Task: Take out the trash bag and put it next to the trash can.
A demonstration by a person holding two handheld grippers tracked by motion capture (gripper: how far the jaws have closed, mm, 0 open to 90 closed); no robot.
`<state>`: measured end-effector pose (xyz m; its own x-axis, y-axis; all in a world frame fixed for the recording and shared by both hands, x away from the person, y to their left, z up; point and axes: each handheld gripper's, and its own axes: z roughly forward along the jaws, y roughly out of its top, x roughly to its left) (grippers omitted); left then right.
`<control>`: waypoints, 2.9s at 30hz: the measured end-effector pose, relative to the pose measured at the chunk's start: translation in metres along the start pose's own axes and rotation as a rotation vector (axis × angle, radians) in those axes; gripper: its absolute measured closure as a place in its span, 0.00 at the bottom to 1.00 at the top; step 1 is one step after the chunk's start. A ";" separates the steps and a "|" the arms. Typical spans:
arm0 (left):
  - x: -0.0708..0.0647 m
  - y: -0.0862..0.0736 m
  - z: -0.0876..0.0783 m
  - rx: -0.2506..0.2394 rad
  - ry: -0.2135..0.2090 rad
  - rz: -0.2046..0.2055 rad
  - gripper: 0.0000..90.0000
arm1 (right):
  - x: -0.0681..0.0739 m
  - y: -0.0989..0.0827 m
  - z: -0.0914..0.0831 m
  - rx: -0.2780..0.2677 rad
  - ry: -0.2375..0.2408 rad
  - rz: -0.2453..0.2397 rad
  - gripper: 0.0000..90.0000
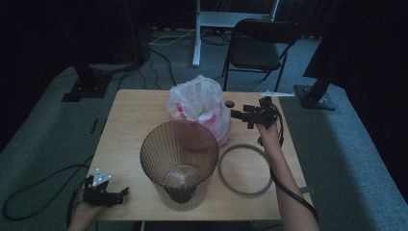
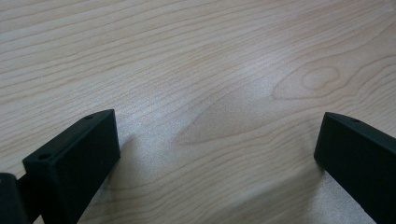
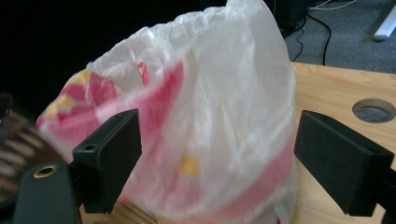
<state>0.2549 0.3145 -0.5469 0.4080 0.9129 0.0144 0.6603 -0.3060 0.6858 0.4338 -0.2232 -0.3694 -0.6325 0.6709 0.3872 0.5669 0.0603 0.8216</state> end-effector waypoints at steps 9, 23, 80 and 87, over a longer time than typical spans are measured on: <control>0.000 0.000 0.000 0.000 0.000 0.000 0.00 | -0.006 -0.021 -0.010 0.011 -0.035 -0.001 0.16; 0.000 0.000 0.000 0.002 0.000 0.000 0.00 | -0.023 -0.050 -0.029 0.001 -0.041 0.048 0.16; 0.000 0.002 0.000 0.014 0.002 -0.005 0.00 | -0.060 -0.161 -0.080 0.153 -0.280 0.176 0.17; 0.000 0.002 0.000 0.015 0.002 -0.004 0.00 | -0.063 -0.165 -0.080 0.173 -0.309 0.179 0.17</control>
<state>0.2565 0.3133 -0.5457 0.4042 0.9146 0.0130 0.6713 -0.3063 0.6749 0.3381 -0.3344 -0.4958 -0.3421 0.8713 0.3519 0.7506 0.0282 0.6601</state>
